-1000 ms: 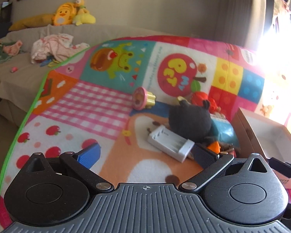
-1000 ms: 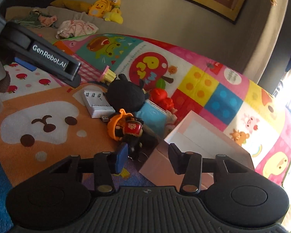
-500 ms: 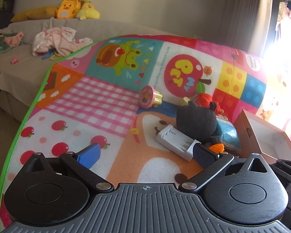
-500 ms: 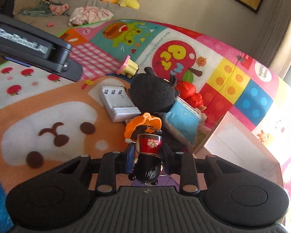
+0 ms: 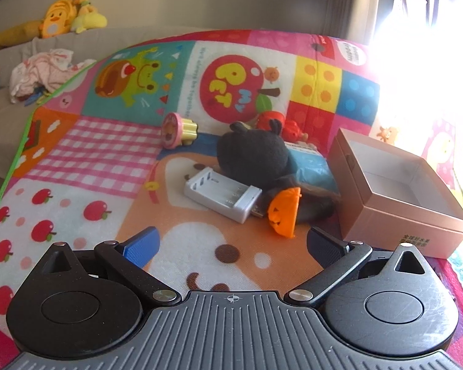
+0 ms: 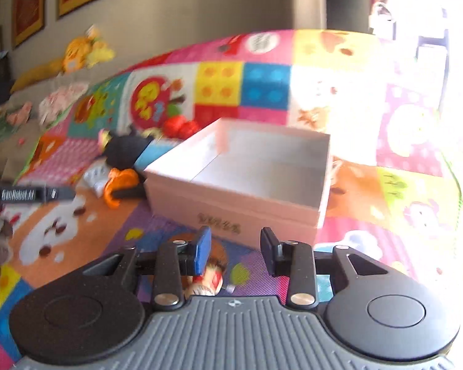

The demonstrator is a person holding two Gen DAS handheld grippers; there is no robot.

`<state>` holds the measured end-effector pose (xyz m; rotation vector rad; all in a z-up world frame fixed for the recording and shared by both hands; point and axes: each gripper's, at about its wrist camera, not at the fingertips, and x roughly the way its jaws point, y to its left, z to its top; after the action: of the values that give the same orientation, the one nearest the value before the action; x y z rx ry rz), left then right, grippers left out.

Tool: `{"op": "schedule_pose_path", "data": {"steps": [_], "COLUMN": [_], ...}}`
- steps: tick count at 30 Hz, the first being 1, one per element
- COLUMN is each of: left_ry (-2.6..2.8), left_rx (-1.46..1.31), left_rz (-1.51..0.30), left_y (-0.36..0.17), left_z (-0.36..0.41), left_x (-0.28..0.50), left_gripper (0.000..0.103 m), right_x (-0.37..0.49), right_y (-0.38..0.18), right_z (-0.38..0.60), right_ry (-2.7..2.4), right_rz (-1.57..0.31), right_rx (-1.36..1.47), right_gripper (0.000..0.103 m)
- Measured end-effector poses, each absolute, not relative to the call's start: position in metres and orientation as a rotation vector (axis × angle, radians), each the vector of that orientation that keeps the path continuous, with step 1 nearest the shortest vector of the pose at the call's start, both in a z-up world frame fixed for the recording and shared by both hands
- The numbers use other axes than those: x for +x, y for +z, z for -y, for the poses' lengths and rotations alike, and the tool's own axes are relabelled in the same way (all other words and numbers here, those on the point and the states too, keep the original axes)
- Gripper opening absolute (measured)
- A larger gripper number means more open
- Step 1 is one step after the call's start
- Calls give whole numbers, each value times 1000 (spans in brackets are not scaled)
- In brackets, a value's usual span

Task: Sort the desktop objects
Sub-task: 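Grasp the red-and-black figure keychain with the right tool and lift it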

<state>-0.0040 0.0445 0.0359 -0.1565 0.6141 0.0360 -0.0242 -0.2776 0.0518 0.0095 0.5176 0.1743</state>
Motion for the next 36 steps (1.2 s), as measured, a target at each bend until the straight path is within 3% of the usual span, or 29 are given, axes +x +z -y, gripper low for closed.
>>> {"op": "schedule_pose_path", "data": {"steps": [1, 5, 8, 20, 22, 25, 26, 27, 28, 31, 34, 35, 36], "left_ry": [35, 9, -16, -25, -13, -23, -32, -43, -55, -76, -67, -62, -58], "left_rx": [-153, -141, -110, -52, -35, 4, 24, 45, 64, 123, 172, 182, 191], "left_rz": [-620, -622, -619, -649, -640, -620, -614, -612, -612, -596, -598, -603, -607], "left_y": [36, 36, 36, 24, 23, 24, 25, 25, 25, 23, 17, 15, 14], "left_z": [-42, -31, -25, -24, -24, -21, -19, -15, -11, 2, 14, 16, 17], "left_x": [-2, -1, -4, 1, 2, 4, 6, 8, 11, 24, 41, 46, 50], "left_gripper": [103, 103, 103, 103, 103, 101, 94, 79, 74, 71, 58, 49, 34], "right_x": [-18, 27, 51, 87, 73, 41, 31, 23, 13, -8, -18, -19, -19], "right_y": [53, 41, 32, 28, 35, 44, 45, 45, 43, 31, 14, 8, 4], "right_z": [282, 301, 289, 255, 261, 272, 276, 278, 281, 280, 272, 270, 268], "right_ry": [106, 18, 41, 98, 93, 118, 139, 161, 188, 230, 234, 233, 232], "right_rz": [-501, -559, -562, -462, -437, -410, -421, -433, -454, -501, -544, -560, -574], "right_rx": [13, 84, -11, -168, -146, -106, -83, -65, -42, -8, -2, 3, 9], "right_gripper": [49, 49, 31, 29, 35, 53, 57, 58, 61, 64, 69, 69, 69]}}
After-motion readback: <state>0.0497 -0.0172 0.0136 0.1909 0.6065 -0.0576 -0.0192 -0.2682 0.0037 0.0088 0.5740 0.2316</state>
